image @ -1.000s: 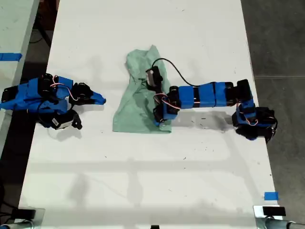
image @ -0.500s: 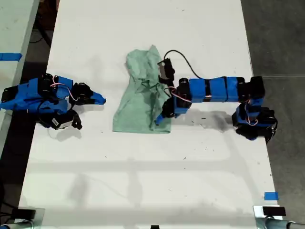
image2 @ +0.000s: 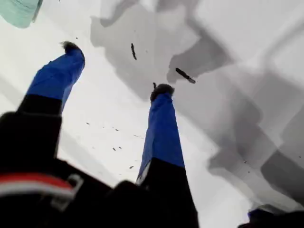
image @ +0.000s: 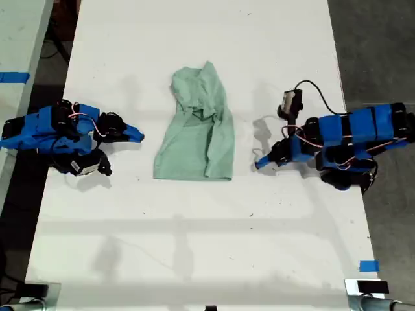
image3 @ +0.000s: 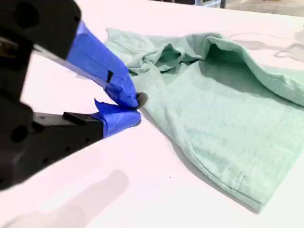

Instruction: Fold t shirt

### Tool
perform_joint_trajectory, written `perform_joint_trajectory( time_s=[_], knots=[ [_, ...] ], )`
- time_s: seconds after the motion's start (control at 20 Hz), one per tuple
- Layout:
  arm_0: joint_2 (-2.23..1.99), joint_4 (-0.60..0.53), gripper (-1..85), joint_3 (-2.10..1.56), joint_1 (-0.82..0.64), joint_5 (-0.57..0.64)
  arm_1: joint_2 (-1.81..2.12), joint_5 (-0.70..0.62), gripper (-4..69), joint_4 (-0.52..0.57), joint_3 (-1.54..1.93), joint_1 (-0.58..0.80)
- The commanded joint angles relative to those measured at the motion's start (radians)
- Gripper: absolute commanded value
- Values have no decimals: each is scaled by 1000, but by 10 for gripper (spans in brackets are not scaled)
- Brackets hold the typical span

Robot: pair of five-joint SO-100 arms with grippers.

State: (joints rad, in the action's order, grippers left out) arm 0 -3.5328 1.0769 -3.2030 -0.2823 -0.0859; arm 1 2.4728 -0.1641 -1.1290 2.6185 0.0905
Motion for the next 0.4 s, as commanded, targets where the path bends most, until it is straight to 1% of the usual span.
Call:
perform_joint_trajectory(
  time_s=[0.0, 0.05, 0.1, 0.15, 0.2, 0.25, 0.35],
  knots=[
    [-3, -5, -1, -18, 5, 9, 296, 14, 273, 77, 204, -8],
    [-3, -5, -1, -18, 3, 9, 430, 8, 265, 67, 282, -8],
    [-3, -5, -1, -18, 3, 9, 592, 8, 252, 35, 365, -8],
    [-3, -5, -1, -18, 3, 9, 792, 9, 238, -35, 446, -6],
    [-3, -5, -1, -18, 3, 9, 1046, 12, 215, -186, 495, -15],
    [-3, -5, -1, -17, 3, 11, 1019, 21, 211, -206, 483, -15],
    [-3, -5, -1, -18, 3, 9, 1025, 5, 202, -207, 488, 6]
  ],
)
